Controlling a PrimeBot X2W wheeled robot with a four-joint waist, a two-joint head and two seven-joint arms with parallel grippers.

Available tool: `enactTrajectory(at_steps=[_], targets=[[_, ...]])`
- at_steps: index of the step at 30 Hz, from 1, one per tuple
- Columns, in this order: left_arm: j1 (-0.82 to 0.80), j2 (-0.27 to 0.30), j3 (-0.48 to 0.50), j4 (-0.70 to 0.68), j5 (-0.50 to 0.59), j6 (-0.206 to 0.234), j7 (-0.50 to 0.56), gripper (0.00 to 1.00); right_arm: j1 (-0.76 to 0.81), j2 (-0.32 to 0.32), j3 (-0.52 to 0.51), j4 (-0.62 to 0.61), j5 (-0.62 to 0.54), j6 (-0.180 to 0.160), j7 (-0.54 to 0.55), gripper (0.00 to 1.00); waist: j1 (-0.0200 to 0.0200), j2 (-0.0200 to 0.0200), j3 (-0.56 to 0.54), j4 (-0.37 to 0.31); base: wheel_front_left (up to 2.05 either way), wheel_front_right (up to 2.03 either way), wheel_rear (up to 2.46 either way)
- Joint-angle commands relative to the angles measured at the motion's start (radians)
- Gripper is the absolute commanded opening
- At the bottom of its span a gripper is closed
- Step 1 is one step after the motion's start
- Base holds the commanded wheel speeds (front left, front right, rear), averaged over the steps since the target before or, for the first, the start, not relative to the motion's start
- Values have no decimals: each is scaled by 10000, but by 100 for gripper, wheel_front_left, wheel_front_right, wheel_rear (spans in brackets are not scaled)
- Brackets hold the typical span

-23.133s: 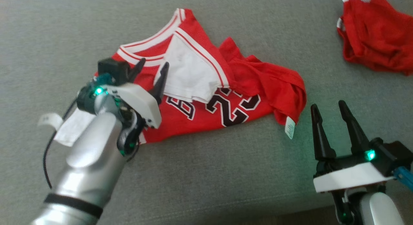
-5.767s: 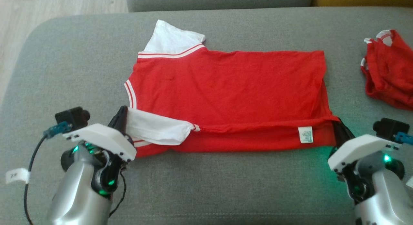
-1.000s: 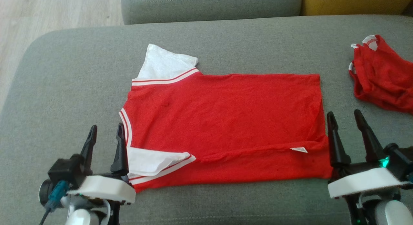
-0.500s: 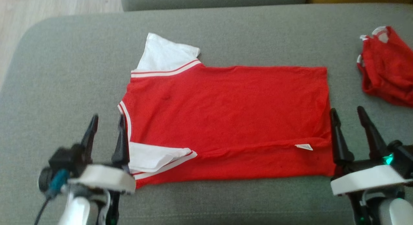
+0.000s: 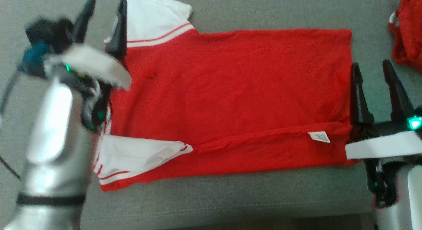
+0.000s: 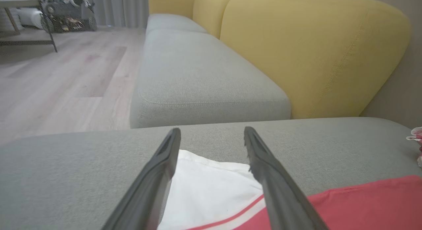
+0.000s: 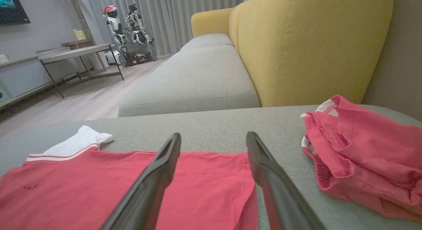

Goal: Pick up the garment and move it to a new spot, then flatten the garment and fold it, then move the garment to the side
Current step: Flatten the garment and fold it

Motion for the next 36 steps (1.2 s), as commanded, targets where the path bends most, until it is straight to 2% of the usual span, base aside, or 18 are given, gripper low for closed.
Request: enactTrajectory(at_steps=[1,6,13,17,25,26,27,28,36], targets=[[-674,423,436,-21,-110,-128,134,100,-299,-157,281,-303,-30,-7,-103,100,-2,0,616,-401,0,0,0],[-2290,679,513,1748,-498,-601,758,100,-713,-112,482,-20,53,-7,-313,100,-2,0,1168,-798,0,0,0],[-3531,1140,515,4252,-816,-859,1664,100,-1000,-23,707,509,177,-7,-618,100,-2,0,1453,-1217,0,0,0],[-3792,1260,481,5087,-862,-888,1919,100,-1050,-4,724,683,213,-7,-704,100,-2,0,1453,-1307,0,0,0],[-4246,1283,260,6693,-701,-600,2245,100,-1130,-24,697,926,320,-7,-750,100,-2,0,1371,-1418,0,0,0],[-4276,1231,211,6831,-717,-647,2312,76,-1141,-41,671,937,332,-7,-744,100,-2,0,1350,-1418,0,0,0],[-4314,1193,165,6908,-724,-698,2286,26,-1154,-65,640,949,348,-7,-729,100,-2,0,1330,-1410,0,0,0],[-4350,1168,113,6972,-711,-736,2213,0,-1173,-92,594,963,372,-7,-713,100,-2,0,1306,-1396,0,0,0],[-4765,905,-245,7145,-479,-860,616,0,-2239,-747,114,1774,697,-7,-407,100,-2,0,1026,-1053,0,0,0]])
